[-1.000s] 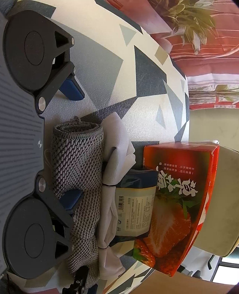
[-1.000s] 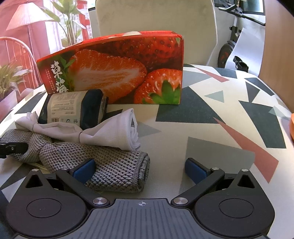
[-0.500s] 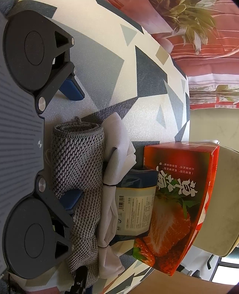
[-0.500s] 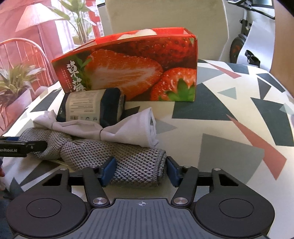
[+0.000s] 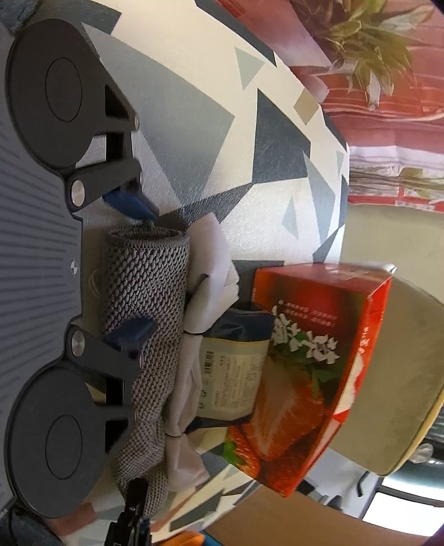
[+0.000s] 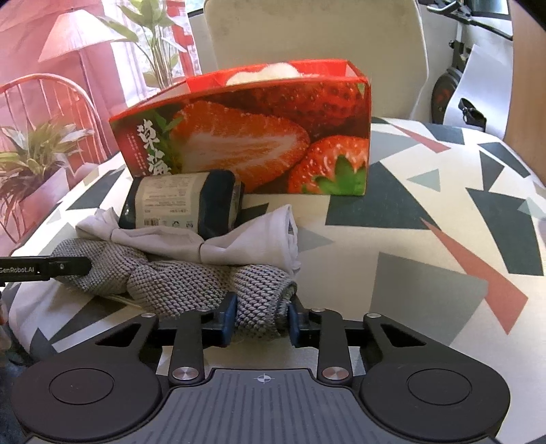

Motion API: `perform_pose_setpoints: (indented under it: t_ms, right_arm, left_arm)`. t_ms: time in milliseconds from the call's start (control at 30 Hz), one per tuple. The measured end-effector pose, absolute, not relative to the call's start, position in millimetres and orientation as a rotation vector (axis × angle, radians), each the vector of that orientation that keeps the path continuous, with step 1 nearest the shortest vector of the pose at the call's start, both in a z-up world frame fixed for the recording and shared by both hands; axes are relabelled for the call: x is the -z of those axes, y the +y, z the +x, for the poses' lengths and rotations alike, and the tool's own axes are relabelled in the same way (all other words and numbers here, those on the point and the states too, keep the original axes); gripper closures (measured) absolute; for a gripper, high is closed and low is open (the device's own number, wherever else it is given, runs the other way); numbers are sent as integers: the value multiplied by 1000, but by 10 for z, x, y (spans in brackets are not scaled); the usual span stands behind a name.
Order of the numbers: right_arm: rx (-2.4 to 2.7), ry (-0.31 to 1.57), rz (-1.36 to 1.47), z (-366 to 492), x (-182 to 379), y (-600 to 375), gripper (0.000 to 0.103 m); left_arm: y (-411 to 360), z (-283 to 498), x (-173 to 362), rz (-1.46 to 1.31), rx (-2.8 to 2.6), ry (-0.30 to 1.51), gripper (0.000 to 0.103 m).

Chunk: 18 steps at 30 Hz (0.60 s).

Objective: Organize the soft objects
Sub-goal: 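Close both grippers on the rolled end of the grey knit towel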

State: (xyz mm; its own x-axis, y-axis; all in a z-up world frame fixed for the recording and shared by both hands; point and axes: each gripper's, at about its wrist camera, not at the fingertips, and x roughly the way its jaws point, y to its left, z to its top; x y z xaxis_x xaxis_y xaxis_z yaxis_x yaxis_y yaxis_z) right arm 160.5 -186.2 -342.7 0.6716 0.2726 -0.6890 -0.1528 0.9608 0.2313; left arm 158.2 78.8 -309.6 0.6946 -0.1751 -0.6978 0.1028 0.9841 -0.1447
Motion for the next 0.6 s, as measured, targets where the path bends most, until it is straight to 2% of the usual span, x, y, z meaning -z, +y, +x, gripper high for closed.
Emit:
perform_pose_setpoints:
  t_ms: [33,100,233,600]
  right_arm:
    - [-242,793,158,1593,3410,-1865,78]
    - [-243,772,151,1557,3359,-1862,79]
    - [-254,739,141,1499,3269,-1849,80]
    - [-283,720,129,1431,3181,-1786,82]
  left_arm:
    - [804,1575,3086,-101,152,782,46]
    - [830,1557,3065,-114,145,775,48]
    - [858,1535,3043,-140,159,767,67]
    - [774,1413,2967,-125,225,730,68]
